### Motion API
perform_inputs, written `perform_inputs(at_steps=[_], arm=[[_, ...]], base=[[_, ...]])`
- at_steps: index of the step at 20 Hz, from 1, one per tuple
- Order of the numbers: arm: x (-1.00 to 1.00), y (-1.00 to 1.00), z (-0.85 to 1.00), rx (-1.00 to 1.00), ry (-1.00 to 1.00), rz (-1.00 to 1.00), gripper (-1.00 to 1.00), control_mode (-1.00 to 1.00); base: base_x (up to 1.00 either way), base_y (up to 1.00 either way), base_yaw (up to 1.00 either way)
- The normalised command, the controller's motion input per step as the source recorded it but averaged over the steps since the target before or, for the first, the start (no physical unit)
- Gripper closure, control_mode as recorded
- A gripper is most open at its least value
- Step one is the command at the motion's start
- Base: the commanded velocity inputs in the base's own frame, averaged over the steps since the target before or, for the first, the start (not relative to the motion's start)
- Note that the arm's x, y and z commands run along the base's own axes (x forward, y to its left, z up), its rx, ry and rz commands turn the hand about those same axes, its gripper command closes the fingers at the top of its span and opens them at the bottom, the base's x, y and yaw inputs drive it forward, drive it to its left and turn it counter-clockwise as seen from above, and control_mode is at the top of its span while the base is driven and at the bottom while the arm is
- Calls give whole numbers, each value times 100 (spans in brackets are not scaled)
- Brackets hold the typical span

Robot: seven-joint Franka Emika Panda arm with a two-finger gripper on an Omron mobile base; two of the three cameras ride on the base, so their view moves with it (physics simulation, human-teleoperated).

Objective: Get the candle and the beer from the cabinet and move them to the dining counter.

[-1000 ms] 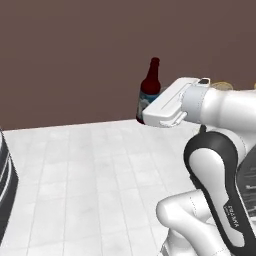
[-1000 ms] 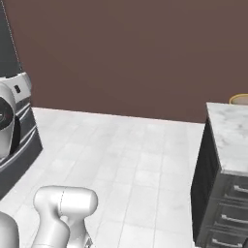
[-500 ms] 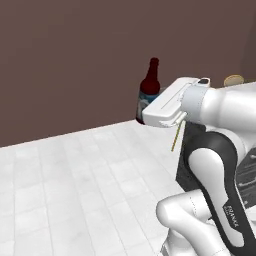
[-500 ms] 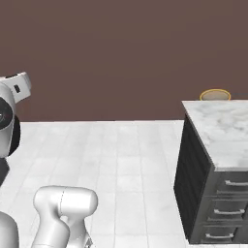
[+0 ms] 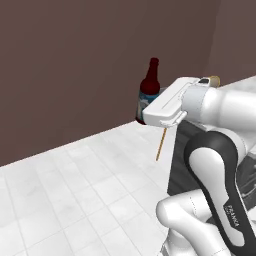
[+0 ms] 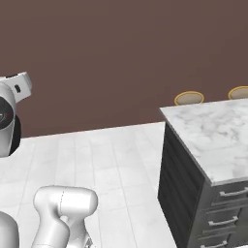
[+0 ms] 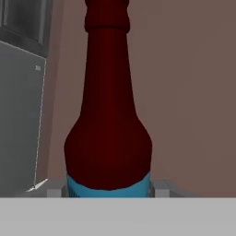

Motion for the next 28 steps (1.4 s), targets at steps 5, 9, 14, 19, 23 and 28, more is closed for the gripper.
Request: perform_inputs(at_steps=[5, 9, 14, 19, 23, 28], arm=[[0, 0, 0, 0, 0, 0, 100, 100], [0, 0, 0, 0, 0, 0, 100, 100], [0, 0, 0, 0, 0, 0, 100, 100], [0, 0, 0, 0, 0, 0, 100, 100], [0, 0, 0, 0, 0, 0, 100, 100], [0, 0, 0, 0, 0, 0, 100, 100]], base=[[67, 49, -36], [63, 52, -36], [57, 52, -36], [58, 49, -36], [59, 47, -37], [53, 48, -37]])
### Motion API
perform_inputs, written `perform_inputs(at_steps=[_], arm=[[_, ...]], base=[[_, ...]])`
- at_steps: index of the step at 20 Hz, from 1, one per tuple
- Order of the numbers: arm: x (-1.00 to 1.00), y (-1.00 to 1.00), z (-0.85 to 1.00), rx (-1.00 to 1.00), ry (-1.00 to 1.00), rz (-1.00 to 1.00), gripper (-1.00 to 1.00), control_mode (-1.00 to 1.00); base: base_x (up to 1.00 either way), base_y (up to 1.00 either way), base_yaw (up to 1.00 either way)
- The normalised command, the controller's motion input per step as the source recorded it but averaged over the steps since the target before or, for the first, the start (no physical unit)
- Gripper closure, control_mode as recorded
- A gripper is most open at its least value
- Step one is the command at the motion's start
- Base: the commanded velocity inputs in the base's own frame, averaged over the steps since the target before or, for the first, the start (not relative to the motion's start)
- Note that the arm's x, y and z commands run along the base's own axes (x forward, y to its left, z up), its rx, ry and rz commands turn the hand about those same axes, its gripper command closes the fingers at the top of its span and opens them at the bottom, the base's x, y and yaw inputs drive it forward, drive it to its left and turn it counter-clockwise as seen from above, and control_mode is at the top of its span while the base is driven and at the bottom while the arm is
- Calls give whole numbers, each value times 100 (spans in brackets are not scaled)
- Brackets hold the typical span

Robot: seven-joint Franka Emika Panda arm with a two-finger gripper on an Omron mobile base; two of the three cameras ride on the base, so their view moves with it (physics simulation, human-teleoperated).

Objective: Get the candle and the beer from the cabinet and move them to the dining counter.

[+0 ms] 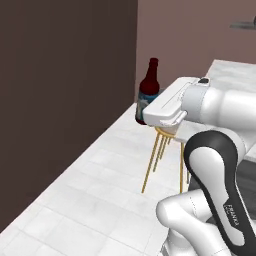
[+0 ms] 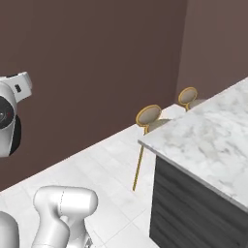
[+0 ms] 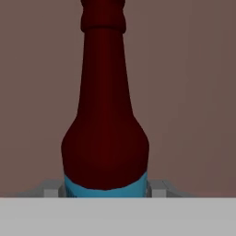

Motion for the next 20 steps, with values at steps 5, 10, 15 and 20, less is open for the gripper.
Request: perform_inputs(at_steps=[5, 10, 15, 20], arm=[[0, 0, 0, 0, 0, 0, 100, 100], [0, 0, 0, 0, 0, 0, 100, 100], [0, 0, 0, 0, 0, 0, 100, 100], [0, 0, 0, 0, 0, 0, 100, 100]], base=[[54, 46, -38], [59, 32, -38], [57, 29, -39], [52, 23, -40]])
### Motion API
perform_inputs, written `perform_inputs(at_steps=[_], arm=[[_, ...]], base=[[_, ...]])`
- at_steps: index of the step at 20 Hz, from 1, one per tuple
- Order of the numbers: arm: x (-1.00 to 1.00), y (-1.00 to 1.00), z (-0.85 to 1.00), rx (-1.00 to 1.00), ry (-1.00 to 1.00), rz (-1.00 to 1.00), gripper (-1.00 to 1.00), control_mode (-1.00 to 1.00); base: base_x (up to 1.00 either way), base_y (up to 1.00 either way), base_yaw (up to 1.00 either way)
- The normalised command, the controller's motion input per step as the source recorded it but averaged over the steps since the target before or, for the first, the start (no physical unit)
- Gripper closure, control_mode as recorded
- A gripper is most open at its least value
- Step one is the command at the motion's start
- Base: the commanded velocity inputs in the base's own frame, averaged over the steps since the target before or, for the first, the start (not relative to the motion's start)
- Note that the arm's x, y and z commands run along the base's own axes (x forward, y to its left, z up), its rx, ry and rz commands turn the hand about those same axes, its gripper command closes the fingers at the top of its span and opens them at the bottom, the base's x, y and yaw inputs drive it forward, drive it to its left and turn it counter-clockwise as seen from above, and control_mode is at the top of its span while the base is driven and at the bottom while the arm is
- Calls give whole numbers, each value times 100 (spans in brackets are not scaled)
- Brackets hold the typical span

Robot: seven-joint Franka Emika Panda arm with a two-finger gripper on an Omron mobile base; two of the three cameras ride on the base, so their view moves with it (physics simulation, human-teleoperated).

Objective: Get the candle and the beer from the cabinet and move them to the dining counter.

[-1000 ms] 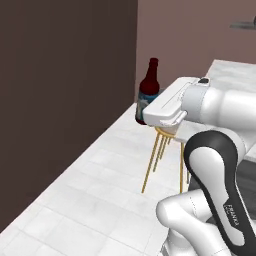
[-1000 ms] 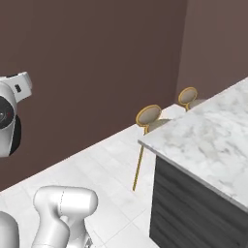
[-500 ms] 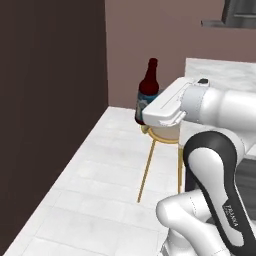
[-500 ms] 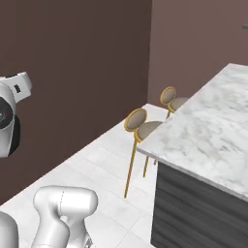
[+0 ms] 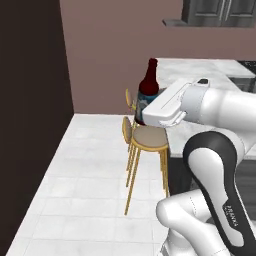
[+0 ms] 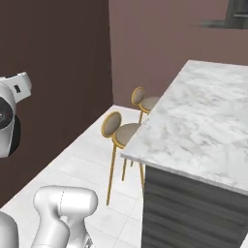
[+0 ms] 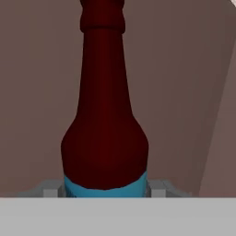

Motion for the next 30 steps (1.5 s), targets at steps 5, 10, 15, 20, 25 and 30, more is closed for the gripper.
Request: perform_inputs(at_steps=[5, 10, 15, 20, 25, 30], arm=[[0, 0, 0, 0, 0, 0, 100, 100], [0, 0, 0, 0, 0, 0, 100, 100], [0, 0, 0, 0, 0, 0, 100, 100], [0, 0, 0, 0, 0, 0, 100, 100], [0, 0, 0, 0, 0, 0, 100, 100], [0, 0, 0, 0, 0, 0, 100, 100]], base=[[51, 24, -40], [46, 32, -42], [44, 41, -43], [45, 47, -42], [49, 46, -41], [49, 26, -37]])
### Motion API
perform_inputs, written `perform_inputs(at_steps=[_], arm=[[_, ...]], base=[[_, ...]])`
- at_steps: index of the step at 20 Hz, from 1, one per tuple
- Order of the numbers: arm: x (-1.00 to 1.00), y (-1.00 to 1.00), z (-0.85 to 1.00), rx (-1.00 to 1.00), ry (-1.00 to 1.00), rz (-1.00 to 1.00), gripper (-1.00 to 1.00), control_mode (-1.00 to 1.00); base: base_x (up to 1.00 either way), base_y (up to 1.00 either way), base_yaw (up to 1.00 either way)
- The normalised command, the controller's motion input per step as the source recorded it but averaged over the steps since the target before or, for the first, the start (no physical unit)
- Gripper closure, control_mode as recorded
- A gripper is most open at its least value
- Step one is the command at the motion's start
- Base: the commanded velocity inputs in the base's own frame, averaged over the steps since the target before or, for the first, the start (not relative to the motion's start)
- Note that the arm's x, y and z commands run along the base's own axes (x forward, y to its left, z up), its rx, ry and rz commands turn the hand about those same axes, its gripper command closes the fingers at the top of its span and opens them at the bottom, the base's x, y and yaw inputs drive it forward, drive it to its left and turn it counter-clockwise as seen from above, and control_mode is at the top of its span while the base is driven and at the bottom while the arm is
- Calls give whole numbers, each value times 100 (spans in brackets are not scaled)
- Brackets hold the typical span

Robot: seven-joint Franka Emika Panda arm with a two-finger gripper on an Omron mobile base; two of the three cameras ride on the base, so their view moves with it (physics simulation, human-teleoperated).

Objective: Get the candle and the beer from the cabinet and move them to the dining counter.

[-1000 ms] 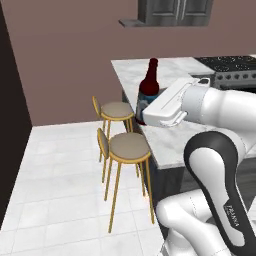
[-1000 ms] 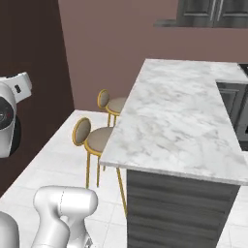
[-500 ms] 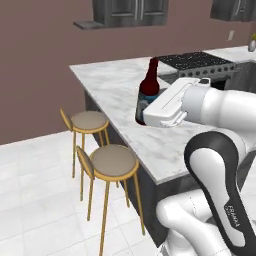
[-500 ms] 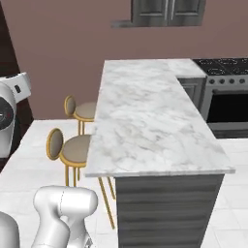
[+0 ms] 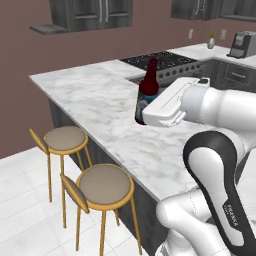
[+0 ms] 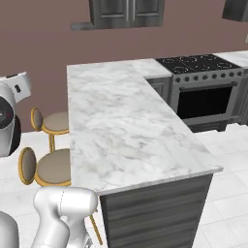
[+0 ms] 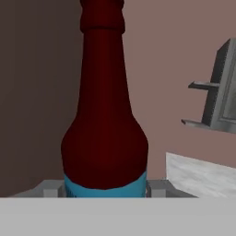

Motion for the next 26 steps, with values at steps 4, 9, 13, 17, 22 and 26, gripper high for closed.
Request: perform_inputs(at_steps=[4, 9, 13, 17, 22, 26], arm=[[16, -5, -15, 0, 4, -10, 100, -100], [27, -57, -50, 0, 4, -7, 100, -100], [36, -60, -71, 0, 6, 0, 100, -100], [30, -58, -53, 0, 7, 0, 100, -100], [27, -52, -52, 0, 5, 0, 100, -100], [27, -57, -49, 0, -1, 21, 100, -100]], base=[[21, 1, -14], [0, 0, 0], [0, 0, 0], [0, 0, 0], [0, 0, 0], [0, 0, 0]])
